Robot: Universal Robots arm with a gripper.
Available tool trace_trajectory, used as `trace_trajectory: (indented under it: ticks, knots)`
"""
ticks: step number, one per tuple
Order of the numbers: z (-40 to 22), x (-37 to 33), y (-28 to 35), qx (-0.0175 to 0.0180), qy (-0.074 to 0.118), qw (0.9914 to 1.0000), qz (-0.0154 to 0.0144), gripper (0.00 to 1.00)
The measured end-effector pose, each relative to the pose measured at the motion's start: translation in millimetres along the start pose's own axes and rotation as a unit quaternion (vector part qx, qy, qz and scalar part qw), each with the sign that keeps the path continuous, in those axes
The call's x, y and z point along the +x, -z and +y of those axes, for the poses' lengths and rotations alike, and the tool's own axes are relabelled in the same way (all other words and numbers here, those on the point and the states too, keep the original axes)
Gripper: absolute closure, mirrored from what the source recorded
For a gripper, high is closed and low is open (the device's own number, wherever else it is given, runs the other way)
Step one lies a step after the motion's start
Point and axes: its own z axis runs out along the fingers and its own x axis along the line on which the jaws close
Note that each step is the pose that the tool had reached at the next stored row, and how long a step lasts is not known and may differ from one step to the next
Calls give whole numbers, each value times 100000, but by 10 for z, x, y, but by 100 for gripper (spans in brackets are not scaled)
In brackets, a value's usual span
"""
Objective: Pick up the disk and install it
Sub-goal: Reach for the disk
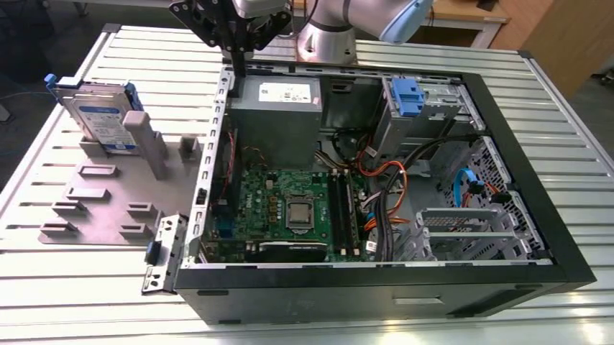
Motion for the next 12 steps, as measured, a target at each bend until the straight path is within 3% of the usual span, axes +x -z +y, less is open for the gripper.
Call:
trace_trajectory:
  ticks: [12]
  knots:
    - [-2,26,1,0,1,100000,-2,89]
